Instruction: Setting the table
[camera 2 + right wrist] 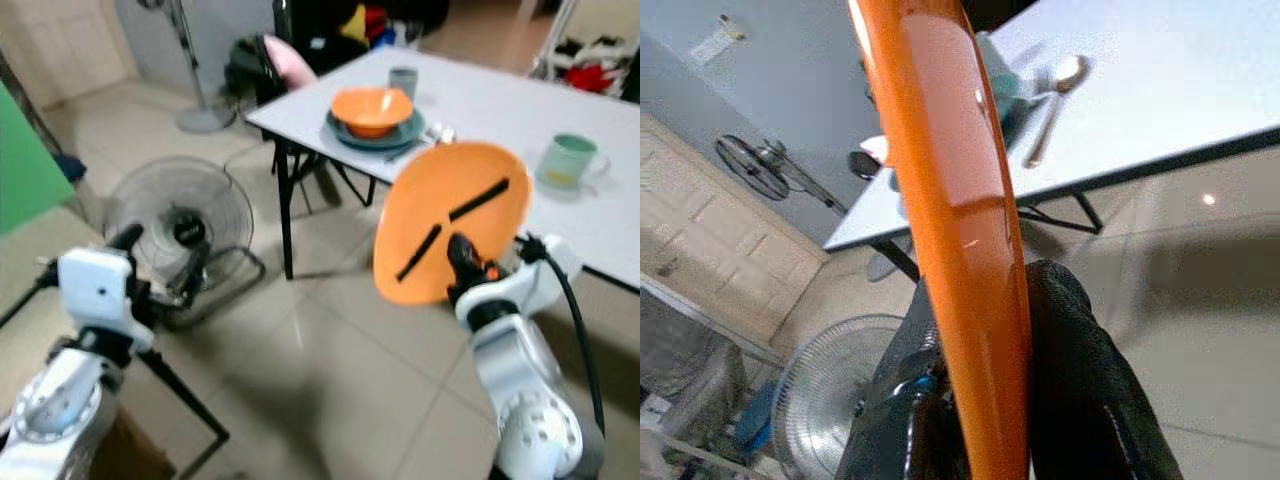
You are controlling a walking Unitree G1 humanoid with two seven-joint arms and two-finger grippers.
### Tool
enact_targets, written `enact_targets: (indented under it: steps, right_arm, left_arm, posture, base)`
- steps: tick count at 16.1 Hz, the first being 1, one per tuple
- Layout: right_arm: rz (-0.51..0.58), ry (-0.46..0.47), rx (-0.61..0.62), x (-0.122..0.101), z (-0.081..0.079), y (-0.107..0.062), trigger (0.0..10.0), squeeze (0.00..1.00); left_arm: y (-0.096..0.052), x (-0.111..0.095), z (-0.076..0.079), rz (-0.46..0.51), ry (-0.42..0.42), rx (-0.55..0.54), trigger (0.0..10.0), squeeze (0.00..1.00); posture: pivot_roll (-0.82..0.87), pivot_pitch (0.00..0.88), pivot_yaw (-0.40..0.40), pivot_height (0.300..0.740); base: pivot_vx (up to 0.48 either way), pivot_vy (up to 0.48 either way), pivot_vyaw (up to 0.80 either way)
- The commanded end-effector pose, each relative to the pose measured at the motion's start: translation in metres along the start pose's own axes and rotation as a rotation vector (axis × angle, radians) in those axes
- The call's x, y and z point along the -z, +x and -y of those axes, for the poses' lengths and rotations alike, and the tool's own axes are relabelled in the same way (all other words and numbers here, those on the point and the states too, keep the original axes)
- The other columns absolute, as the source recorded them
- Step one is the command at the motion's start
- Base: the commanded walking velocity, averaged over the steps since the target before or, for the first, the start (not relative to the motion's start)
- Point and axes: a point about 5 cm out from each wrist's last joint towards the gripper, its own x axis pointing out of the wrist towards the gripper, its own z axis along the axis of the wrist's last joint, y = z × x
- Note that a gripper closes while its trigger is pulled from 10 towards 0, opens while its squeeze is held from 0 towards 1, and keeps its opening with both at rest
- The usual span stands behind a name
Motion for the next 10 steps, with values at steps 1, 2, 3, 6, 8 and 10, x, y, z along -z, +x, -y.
enact_targets:
  steps: [1,2,3,6,8,10]
  right_arm:
    - [0.018,0.007,-0.044,-0.0025,-0.0084,-0.0010,10.0,0.00]
    - [0.017,0.009,-0.042,-0.0025,-0.0082,-0.0010,10.0,0.00]
    - [0.016,0.011,-0.042,-0.0027,-0.0083,-0.0007,10.0,0.00]
    - [0.017,0.029,-0.028,-0.0021,-0.0053,-0.0036,10.0,0.00]
    - [0.011,0.036,-0.027,-0.0003,-0.0057,-0.0059,10.0,0.00]
    - [0.007,0.060,-0.027,0.0008,-0.0065,-0.0072,10.0,0.00]
  left_arm:
    - [0.0005,0.0038,-0.0029,-0.019,0.007,-0.005,10.0,0.00]
    - [0.0007,0.0039,-0.0030,-0.019,0.006,-0.004,10.0,0.00]
    - [0.0010,0.0042,-0.0033,-0.018,0.005,-0.004,10.0,0.00]
    - [0.0025,0.0049,-0.0031,-0.017,0.004,0.000,10.0,0.00]
    - [0.0033,0.0060,-0.0015,-0.018,0.002,0.011,10.0,0.00]
    - [0.0032,0.0076,0.0009,-0.022,0.005,0.028,10.0,0.00]
  posture:
    - [-0.14,0.012,0.026,0.740]
    - [-0.14,0.012,0.026,0.740]
    - [-0.14,0.010,0.024,0.740]
    - [-0.14,0.010,0.023,0.740]
    - [-0.15,0.010,0.026,0.740]
    - [-0.15,0.011,0.028,0.740]
  base:
    - [0.319,0.000,-0.79]
    - [0.322,0.000,-0.78]
    - [0.322,0.000,-0.78]
    - [0.321,0.000,-0.78]
    - [0.326,0.000,-0.77]
    - [0.321,0.000,-0.77]
